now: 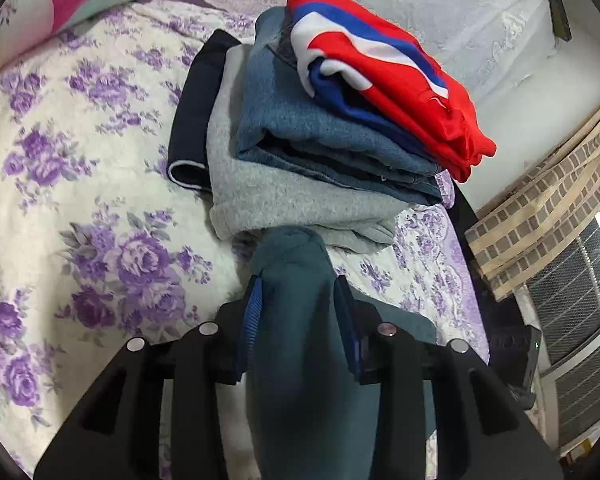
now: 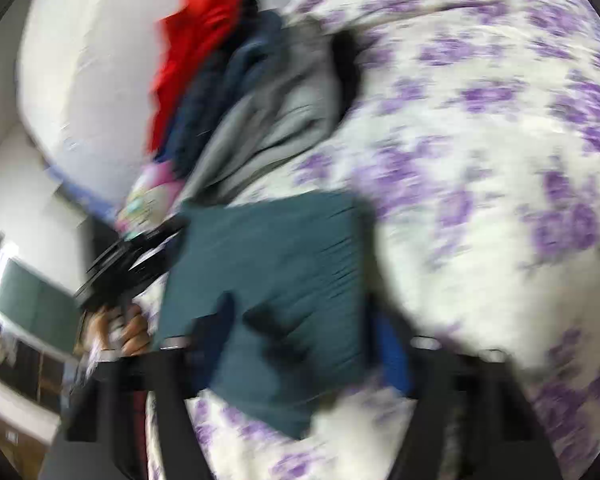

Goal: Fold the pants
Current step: 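Carry the pants with both grippers and lower them against the clothes stack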

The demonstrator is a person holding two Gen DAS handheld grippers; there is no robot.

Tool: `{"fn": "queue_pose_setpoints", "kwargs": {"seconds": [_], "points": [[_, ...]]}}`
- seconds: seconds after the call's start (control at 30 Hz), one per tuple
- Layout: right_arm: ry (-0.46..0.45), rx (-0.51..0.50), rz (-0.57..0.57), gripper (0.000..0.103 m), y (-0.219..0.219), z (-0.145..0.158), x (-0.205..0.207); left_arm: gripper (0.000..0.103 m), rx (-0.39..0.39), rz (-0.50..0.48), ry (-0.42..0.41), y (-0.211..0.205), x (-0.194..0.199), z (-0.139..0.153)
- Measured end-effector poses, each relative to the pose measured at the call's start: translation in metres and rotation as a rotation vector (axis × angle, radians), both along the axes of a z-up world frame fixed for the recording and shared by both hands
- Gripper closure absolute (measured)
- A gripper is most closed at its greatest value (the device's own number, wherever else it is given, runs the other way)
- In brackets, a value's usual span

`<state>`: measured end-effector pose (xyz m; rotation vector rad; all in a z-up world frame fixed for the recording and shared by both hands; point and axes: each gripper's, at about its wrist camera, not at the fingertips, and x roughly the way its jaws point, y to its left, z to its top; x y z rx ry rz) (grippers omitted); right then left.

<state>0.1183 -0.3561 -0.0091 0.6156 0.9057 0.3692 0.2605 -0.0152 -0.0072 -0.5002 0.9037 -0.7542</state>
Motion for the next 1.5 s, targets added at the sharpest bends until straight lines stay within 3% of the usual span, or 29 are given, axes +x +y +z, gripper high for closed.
{"fn": "queue_pose_setpoints", "kwargs": {"seconds": [0.07, 0.13, 0.17, 0.2, 0.27, 0.33, 0.37, 0.4, 0.57, 0.67, 0.73, 0.83, 0.9, 0.97, 1.13, 1.27, 1.3, 1.33, 1.4, 1.47, 1.5], "points": [[0.032, 0.017, 0.030, 0.027, 0.010, -0.012, 0.013, 0.066, 0.007, -0.005, 0.004, -0.001, 0.000, -0.001], [0.018, 0.022, 0.026, 0.037, 0.010, -0.014, 0.023, 0.064, 0.028, -0.015, 0.005, -0.004, 0.000, -0.002], [0.019, 0.063, 0.019, 0.051, 0.006, -0.017, 0.026, 0.062, 0.037, -0.022, 0.009, -0.006, 0.000, -0.003], [0.015, 0.110, 0.017, 0.071, 0.003, -0.019, 0.026, 0.061, 0.049, -0.033, 0.016, -0.009, 0.000, -0.004], [-0.013, 0.160, 0.002, 0.073, -0.001, -0.023, 0.027, 0.061, 0.072, -0.045, 0.014, -0.013, -0.001, -0.006], [-0.100, 0.079, 0.018, 0.073, 0.010, -0.003, 0.022, 0.068, 0.088, -0.041, -0.026, -0.015, -0.006, -0.001], [-0.129, 0.061, 0.022, 0.074, 0.013, 0.005, 0.024, 0.090, 0.087, -0.037, -0.050, -0.015, -0.008, 0.004], [-0.156, 0.052, 0.024, 0.074, 0.014, 0.015, 0.026, 0.092, 0.073, -0.036, -0.070, -0.013, -0.010, 0.009], [-0.228, 0.067, 0.002, 0.074, 0.011, 0.046, 0.064, 0.093, -0.019, 0.060, -0.142, 0.009, -0.010, 0.032], [-0.176, 0.053, -0.006, 0.074, 0.011, 0.029, 0.087, 0.093, -0.029, 0.090, -0.138, 0.019, 0.001, 0.033], [-0.103, -0.041, -0.036, 0.073, 0.010, 0.009, 0.096, 0.093, 0.014, 0.089, -0.102, 0.014, 0.015, 0.022], [-0.045, -0.037, -0.043, 0.067, -0.002, -0.006, 0.102, 0.088, 0.048, 0.085, -0.044, 0.010, 0.028, 0.005], [-0.044, -0.026, -0.058, 0.059, -0.006, -0.001, 0.100, 0.073, 0.055, 0.094, -0.042, 0.011, 0.028, 0.007], [-0.108, -0.082, -0.111, 0.056, -0.011, 0.014, 0.088, 0.059, 0.052, 0.116, -0.043, 0.016, 0.025, 0.011], [-0.279, -0.206, -0.142, 0.056, -0.008, 0.053, 0.056, 0.057, -0.012, 0.109, -0.091, 0.024, -0.003, 0.035], [-0.239, -0.271, -0.039, 0.056, 0.022, 0.040, 0.053, 0.049, 0.013, -0.027, -0.098, -0.011, -0.032, 0.038], [-0.206, -0.301, -0.016, 0.053, 0.025, 0.035, 0.055, 0.049, 0.030, -0.052, -0.095, -0.020, -0.037, 0.035], [-0.152, -0.361, 0.010, 0.051, 0.035, 0.024, 0.060, 0.048, 0.108, -0.070, -0.086, -0.036, -0.044, 0.029], [-0.154, -0.397, 0.015, 0.050, 0.037, 0.018, 0.058, 0.048, 0.275, -0.079, -0.066, -0.062, -0.050, 0.010], [-0.144, -0.385, -0.007, 0.050, 0.032, 0.022, 0.053, 0.049, 0.312, -0.069, -0.090, -0.067, -0.055, 0.002], [-0.163, -0.366, -0.042, 0.044, 0.028, 0.029, 0.045, 0.049, 0.323, -0.057, -0.093, -0.065, -0.059, 0.004]]}}
